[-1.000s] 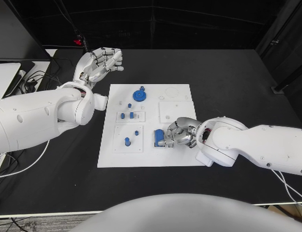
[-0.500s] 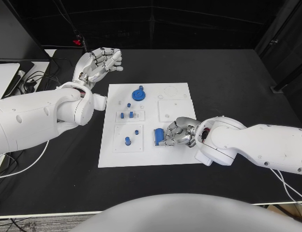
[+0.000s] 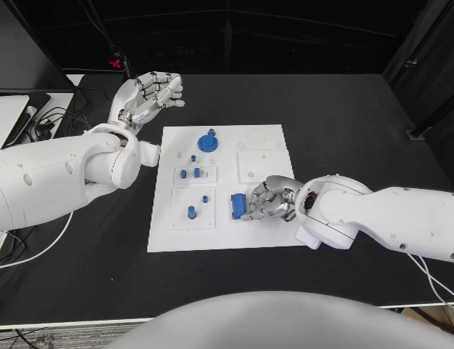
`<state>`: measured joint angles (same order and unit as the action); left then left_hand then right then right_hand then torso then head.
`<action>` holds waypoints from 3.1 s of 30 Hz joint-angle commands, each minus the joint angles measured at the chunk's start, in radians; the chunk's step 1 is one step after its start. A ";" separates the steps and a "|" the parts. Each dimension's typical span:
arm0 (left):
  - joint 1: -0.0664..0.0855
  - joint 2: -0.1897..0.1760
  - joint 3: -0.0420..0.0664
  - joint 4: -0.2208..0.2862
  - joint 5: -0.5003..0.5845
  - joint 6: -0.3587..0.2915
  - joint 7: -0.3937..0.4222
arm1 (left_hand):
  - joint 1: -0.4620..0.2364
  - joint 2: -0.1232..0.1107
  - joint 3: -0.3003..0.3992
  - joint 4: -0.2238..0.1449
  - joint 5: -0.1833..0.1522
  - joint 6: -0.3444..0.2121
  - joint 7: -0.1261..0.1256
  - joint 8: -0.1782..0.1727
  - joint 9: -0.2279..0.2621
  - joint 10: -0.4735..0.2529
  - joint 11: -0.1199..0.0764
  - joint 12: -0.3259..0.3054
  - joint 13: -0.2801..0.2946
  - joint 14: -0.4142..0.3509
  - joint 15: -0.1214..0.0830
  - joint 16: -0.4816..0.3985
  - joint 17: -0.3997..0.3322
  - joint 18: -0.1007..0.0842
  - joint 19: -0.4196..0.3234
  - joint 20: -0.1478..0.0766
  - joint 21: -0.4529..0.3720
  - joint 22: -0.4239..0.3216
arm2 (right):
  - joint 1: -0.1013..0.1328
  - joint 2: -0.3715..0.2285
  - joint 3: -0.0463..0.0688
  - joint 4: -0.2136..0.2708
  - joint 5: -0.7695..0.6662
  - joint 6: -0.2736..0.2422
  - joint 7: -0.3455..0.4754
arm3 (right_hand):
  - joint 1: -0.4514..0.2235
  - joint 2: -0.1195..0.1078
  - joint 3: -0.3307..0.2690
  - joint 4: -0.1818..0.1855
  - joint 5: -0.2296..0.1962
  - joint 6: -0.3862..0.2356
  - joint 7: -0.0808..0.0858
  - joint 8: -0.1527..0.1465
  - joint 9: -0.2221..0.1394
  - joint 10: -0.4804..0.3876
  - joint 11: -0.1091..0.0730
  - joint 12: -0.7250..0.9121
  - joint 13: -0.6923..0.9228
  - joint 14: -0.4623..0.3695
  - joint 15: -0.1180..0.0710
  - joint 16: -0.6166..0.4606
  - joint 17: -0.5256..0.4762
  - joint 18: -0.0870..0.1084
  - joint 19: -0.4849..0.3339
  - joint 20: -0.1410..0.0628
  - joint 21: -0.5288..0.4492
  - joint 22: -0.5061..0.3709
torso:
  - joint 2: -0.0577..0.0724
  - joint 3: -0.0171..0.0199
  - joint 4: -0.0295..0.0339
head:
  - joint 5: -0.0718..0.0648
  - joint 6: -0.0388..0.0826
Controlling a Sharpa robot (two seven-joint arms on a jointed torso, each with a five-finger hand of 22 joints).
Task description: Assemble the parts on the task board
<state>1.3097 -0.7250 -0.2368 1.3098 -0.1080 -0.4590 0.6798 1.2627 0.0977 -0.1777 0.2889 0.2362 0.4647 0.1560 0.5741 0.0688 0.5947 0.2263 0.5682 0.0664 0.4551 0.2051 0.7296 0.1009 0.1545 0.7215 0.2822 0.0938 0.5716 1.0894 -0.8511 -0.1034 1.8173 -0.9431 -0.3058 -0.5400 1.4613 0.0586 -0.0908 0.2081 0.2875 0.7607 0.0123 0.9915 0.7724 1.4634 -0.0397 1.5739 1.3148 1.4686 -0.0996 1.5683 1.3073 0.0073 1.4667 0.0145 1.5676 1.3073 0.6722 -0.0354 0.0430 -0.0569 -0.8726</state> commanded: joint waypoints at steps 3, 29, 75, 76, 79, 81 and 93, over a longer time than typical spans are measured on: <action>0.001 0.000 0.001 -0.001 0.003 0.008 0.014 | 0.000 0.011 -0.007 0.002 0.004 -0.008 0.113 0.006 -0.001 -0.005 -0.002 0.006 -0.001 -0.007 0.000 0.006 -0.001 0.003 0.007 0.002 0.007 -0.001 | 0.001 -0.044 0.000 0.031 0.021 -0.093 0.128 | -0.041 -0.041 -0.019 0.015 0.000 -0.009 0.014 -0.022 -0.001 0.107 0.004 -0.003 0.256 0.102 0.001 0.002 0.263 -0.007 0.104 -0.002 0.003 0.263 | -0.002 0.0001 0.0001 | -0.004 0.000; -0.004 0.008 0.001 -0.012 0.003 0.011 0.014 | 0.001 0.012 -0.008 0.002 0.005 -0.008 0.113 0.007 -0.001 -0.006 -0.002 0.007 -0.001 -0.007 0.000 0.007 -0.002 0.003 0.007 0.002 0.007 -0.001 | 0.105 -0.460 0.000 0.130 0.269 -0.178 0.597 | -0.111 -0.033 -0.054 0.077 0.070 -0.077 0.140 -0.413 -0.341 0.107 0.119 -0.003 0.256 0.102 0.101 0.002 0.263 -0.007 0.104 0.089 0.003 0.263 | 0.001 0.0004 0.0001 | -0.117 0.000; -0.008 0.009 0.001 -0.013 0.003 0.011 0.013 | 0.001 0.012 -0.008 0.002 0.005 -0.008 0.113 0.007 -0.001 -0.006 -0.002 0.007 -0.001 -0.007 0.000 0.007 -0.002 0.003 0.007 0.002 0.007 -0.001 | 0.104 -0.578 -0.004 -0.094 -0.246 0.137 -0.056 | -0.171 -0.078 -0.093 0.085 -0.046 -0.001 0.137 -0.467 -0.480 0.107 0.118 -0.003 0.256 0.102 0.100 0.002 0.263 -0.007 0.104 0.095 0.003 0.263 | 0.001 0.0008 0.0014 | -0.291 0.000; -0.008 0.009 0.001 -0.012 0.003 0.011 0.013 | 0.001 0.012 -0.008 0.002 0.005 -0.008 0.113 0.007 -0.001 -0.006 -0.002 0.007 -0.001 -0.007 0.000 0.007 -0.002 0.003 0.007 0.002 0.007 -0.001 | 0.104 -0.575 -0.004 -0.096 -0.255 0.146 -0.063 | -0.173 -0.081 -0.089 0.085 -0.052 0.001 0.136 -0.474 -0.486 0.107 0.118 -0.003 0.256 0.102 0.099 0.002 0.263 -0.007 0.104 0.095 0.003 0.263 | 0.001 0.0005 0.0006 | -0.290 0.000; -0.008 0.008 0.001 -0.013 0.003 0.011 0.013 | 0.001 0.012 -0.008 0.002 0.005 -0.008 0.113 0.007 -0.001 -0.006 -0.002 0.007 -0.001 -0.007 0.000 0.007 -0.002 0.003 0.007 0.002 0.007 -0.001 | 0.102 -0.570 -0.004 -0.098 -0.270 0.163 -0.075 | -0.182 -0.091 -0.079 0.086 -0.061 0.007 0.129 -0.491 -0.503 0.107 0.113 -0.003 0.256 0.102 0.097 0.002 0.263 -0.007 0.104 0.093 0.003 0.263 | 0.001 0.0010 -0.0004 | -0.288 0.000; -0.008 0.008 0.001 -0.013 0.003 0.011 0.013 | 0.001 0.012 -0.008 0.002 0.005 -0.008 0.113 0.007 -0.001 -0.006 -0.002 0.007 -0.001 -0.007 0.000 0.007 -0.002 0.003 0.007 0.002 0.007 -0.001 | 0.101 -0.569 -0.004 -0.097 -0.276 0.170 -0.078 | -0.194 -0.100 -0.071 0.087 -0.064 0.020 0.127 -0.502 -0.514 0.107 0.110 -0.003 0.256 0.102 0.095 0.002 0.263 -0.007 0.104 0.091 0.003 0.263 | 0.001 0.0010 -0.0001 | -0.287 0.000; -0.008 0.005 0.001 -0.012 0.003 0.011 0.012 | 0.001 0.012 -0.008 0.002 0.005 -0.008 0.113 0.007 -0.001 -0.006 -0.002 0.007 -0.001 -0.007 0.000 0.007 -0.002 0.003 0.007 0.002 0.007 -0.001 | 0.098 -0.563 -0.006 -0.067 -0.284 0.228 -0.096 | -0.240 -0.133 -0.038 0.088 -0.072 0.095 0.113 -0.531 -0.550 0.107 0.098 -0.003 0.256 0.102 0.087 0.002 0.263 -0.007 0.104 0.084 0.003 0.263 | 0.001 0.0010 0.0001 | -0.286 0.000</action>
<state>1.2998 -0.7191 -0.2368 1.2961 -0.1079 -0.4557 0.6797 1.2627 0.0977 -0.1805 0.2916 0.2361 0.4647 0.1560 0.5778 0.0688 0.5947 0.2263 0.5682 0.0665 0.4551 0.2051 0.7295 0.1003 0.1545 0.7215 0.2822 0.0978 0.5718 1.1873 -1.4155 -0.1095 1.7453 -1.2070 -0.1285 -0.6143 1.2327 -0.0747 -0.1365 0.2961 0.2217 0.8486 0.1239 0.4669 0.2236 1.4665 0.0675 1.5683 1.3088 1.4632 -0.0056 1.5683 1.3075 0.0075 1.4666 0.1035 1.5676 1.3073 0.6730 -0.0342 0.0432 -0.3416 -0.8726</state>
